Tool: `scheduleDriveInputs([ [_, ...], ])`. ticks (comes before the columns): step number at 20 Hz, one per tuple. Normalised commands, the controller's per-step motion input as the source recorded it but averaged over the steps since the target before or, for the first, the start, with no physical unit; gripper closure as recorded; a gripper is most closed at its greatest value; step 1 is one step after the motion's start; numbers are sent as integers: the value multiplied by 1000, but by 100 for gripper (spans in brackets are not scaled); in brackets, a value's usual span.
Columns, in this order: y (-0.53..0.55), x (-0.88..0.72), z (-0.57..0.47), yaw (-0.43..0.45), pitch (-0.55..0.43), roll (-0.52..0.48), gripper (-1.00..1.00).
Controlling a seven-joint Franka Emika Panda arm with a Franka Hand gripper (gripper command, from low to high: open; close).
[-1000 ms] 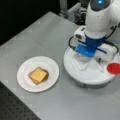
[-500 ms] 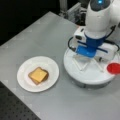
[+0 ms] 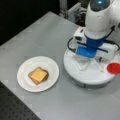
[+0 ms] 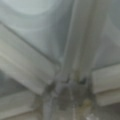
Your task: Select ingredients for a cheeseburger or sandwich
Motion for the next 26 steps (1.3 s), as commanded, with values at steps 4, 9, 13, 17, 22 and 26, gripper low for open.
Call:
scheduleDriveInputs([
  [4,-39,-167,-96,212,-139,-8,-100],
  [9,-43,-209,-83,278,-138,3,-100],
  [13,-46,-258,-44,324,-114,33,-100],
  [17,-58,-302,-17,322,-100,57,-100],
  [22,-53,-317,-23,304,-66,72,-100],
  [26,-28,-278,-53,229,-82,71,-100],
])
